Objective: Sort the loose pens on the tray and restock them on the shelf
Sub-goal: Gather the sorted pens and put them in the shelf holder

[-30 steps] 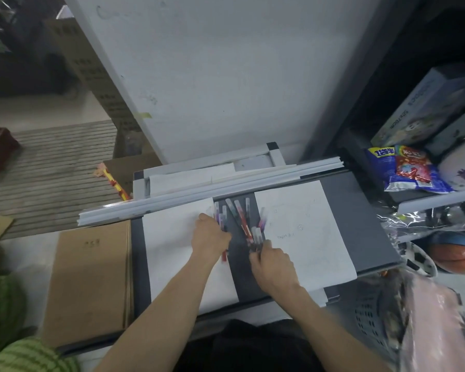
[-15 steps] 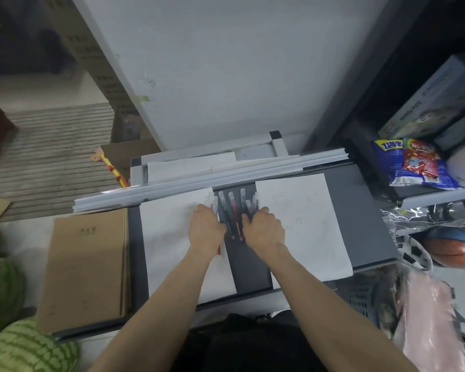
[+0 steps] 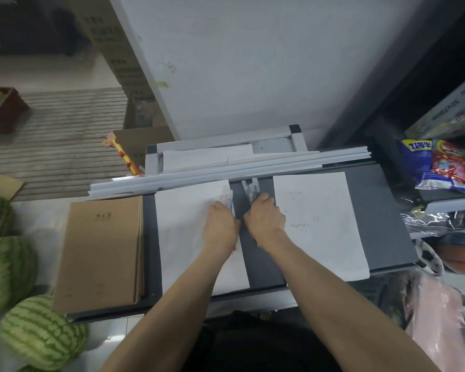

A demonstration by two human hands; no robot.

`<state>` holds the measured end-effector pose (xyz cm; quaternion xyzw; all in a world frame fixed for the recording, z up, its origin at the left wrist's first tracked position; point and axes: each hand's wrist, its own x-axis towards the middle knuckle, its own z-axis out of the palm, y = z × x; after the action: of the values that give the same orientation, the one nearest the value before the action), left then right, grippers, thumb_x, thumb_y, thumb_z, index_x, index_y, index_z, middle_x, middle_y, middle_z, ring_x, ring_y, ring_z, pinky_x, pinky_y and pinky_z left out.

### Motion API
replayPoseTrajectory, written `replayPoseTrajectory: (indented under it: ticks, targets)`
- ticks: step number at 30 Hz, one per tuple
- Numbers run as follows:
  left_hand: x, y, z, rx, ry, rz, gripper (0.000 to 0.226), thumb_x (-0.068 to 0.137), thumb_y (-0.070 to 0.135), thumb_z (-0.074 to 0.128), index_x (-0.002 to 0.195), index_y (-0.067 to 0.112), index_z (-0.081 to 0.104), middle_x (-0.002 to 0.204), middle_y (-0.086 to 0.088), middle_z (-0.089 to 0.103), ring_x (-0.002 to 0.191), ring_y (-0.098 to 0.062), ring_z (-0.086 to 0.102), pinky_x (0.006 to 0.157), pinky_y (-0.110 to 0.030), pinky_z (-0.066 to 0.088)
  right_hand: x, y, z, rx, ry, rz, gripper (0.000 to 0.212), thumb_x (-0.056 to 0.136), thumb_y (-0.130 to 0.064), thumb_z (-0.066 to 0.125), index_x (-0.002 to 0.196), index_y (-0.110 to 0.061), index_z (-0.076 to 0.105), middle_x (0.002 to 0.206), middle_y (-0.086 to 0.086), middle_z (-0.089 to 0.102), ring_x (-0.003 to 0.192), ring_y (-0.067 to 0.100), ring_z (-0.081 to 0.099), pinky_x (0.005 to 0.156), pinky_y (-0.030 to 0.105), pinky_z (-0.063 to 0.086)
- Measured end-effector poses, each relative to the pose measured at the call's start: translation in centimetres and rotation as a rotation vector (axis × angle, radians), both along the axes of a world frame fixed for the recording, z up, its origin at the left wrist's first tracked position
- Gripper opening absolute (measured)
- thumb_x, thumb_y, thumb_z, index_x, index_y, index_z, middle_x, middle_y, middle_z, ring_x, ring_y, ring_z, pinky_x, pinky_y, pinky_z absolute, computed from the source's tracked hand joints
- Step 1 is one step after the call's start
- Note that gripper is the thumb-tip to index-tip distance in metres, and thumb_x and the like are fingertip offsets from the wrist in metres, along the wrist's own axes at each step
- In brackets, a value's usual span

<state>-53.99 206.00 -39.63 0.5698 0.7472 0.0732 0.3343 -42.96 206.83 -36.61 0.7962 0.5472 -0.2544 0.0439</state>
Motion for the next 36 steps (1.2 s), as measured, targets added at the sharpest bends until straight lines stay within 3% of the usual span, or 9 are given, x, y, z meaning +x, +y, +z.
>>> replayPoseTrajectory:
  ticks: [6, 14, 18, 20, 22, 26, 29, 32, 36]
  targets:
    - [1.4, -1.3, -0.9, 0.057, 0.147, -0.098, 0.032, 0.067, 0.002, 0.079, 0.092, -0.002, 0.06, 0.087, -0.019, 0.057, 0.078, -0.035, 0.059, 0.067, -0.039, 0.049, 0.0, -0.2, -1.0, 0.029, -0.05, 0.039, 0.029, 0.1, -0.015, 0.047, 0.125, -0.002, 0.044, 0.126, 0.013, 0.055, 0.113, 0.031, 0.064, 0.081, 0.04, 0.054]
    - [1.2, -2.3, -0.8, 0.197, 0.312, -0.118, 0.029, 0.069, -0.006, 0.075, 0.091, 0.002, 0.059, 0.086, -0.017, 0.058, 0.072, -0.033, 0.06, 0.059, -0.037, 0.049, 1.4, -1.3, -2.2, 0.22, 0.014, 0.078, 0.024, 0.104, -0.021, 0.048, 0.117, -0.001, 0.049, 0.114, 0.016, 0.06, 0.101, 0.034, 0.066, 0.07, 0.04, 0.052]
    - [0.7, -3.0, -1.7, 0.299, 0.382, -0.167, 0.028, 0.076, -0.001, 0.076, 0.094, 0.006, 0.055, 0.088, -0.014, 0.057, 0.075, -0.031, 0.058, 0.059, -0.036, 0.048, 2.4, -2.4, -2.3, 0.344, 0.228, -0.029, 0.024, 0.107, -0.026, 0.048, 0.109, -0.002, 0.047, 0.096, 0.018, 0.063, 0.084, 0.037, 0.064, 0.067, 0.043, 0.05]
    - [0.6, -3.6, -1.7, 0.354, 0.394, -0.175, 0.013, 0.087, -0.001, 0.058, 0.096, 0.007, 0.055, 0.09, -0.014, 0.055, 0.078, -0.033, 0.057, 0.061, -0.04, 0.047, 2.9, -2.6, -1.8, 0.306, 0.418, -0.161, 0.02, 0.108, -0.028, 0.046, 0.106, -0.009, 0.043, 0.088, 0.013, 0.063, 0.076, 0.035, 0.061, 0.063, 0.039, 0.046]
    - [0.7, -4.2, -1.7, 0.367, 0.394, -0.16, 0.025, 0.088, -0.001, 0.038, 0.103, 0.005, 0.056, 0.095, -0.016, 0.055, 0.084, -0.035, 0.055, 0.067, -0.042, 0.046, 3.6, -2.9, -1.4, 0.277, 0.57, -0.252, 0.015, 0.109, -0.028, 0.046, 0.108, -0.013, 0.043, 0.086, 0.009, 0.065, 0.075, 0.029, 0.064, 0.059, 0.032, 0.045]
    - [0.5, -4.3, -2.0, 0.296, 0.216, -0.011, 0.035, 0.097, -0.007, 0.047, 0.13, 0.002, 0.053, 0.114, -0.014, 0.058, 0.101, -0.032, 0.051, 0.086, -0.039, 0.041, 4.8, -3.2, -0.8, 0.335, 0.804, -0.398, 0.009, 0.107, -0.015, 0.051, 0.115, -0.015, 0.054, 0.086, 0.005, 0.067, 0.073, 0.014, 0.064, 0.057, 0.01, 0.045]
    - [0.6, -3.9, -0.4, 0.271, -0.118, 0.164, 0.029, 0.111, 0.012, 0.037, 0.137, 0.018, 0.047, 0.114, -0.002, 0.055, 0.103, -0.024, 0.049, 0.085, -0.037, 0.042, 5.2, -2.9, -0.8, 0.404, 0.973, -0.477, 0.012, 0.104, -0.012, 0.056, 0.113, -0.013, 0.064, 0.081, 0.002, 0.063, 0.067, 0.011, 0.057, 0.064, 0.016, 0.049]
    - [1.0, -3.4, 0.9, 0.26, -0.513, 0.362, 0.017, 0.114, 0.028, 0.032, 0.117, 0.039, 0.045, 0.098, 0.002, 0.056, 0.087, -0.012, 0.055, 0.075, -0.032, 0.048, 5.1, -2.0, -1.3, 0.445, 1.032, -0.48, 0.011, 0.104, -0.025, 0.06, 0.109, -0.018, 0.067, 0.078, -0.005, 0.06, 0.069, 0.011, 0.054, 0.065, 0.026, 0.048]
    - [1.3, -2.7, 0.0, 0.364, -0.473, 0.31, 0.028, 0.111, 0.038, 0.039, 0.133, 0.022, 0.047, 0.099, -0.002, 0.067, 0.085, -0.023, 0.063, 0.077, -0.044, 0.054, 4.5, -0.9, -1.0, 0.464, 1.077, -0.49, 0.023, 0.103, -0.031, 0.063, 0.085, -0.018, 0.056, 0.058, -0.005, 0.045, 0.051, 0.012, 0.04, 0.051, 0.03, 0.038]
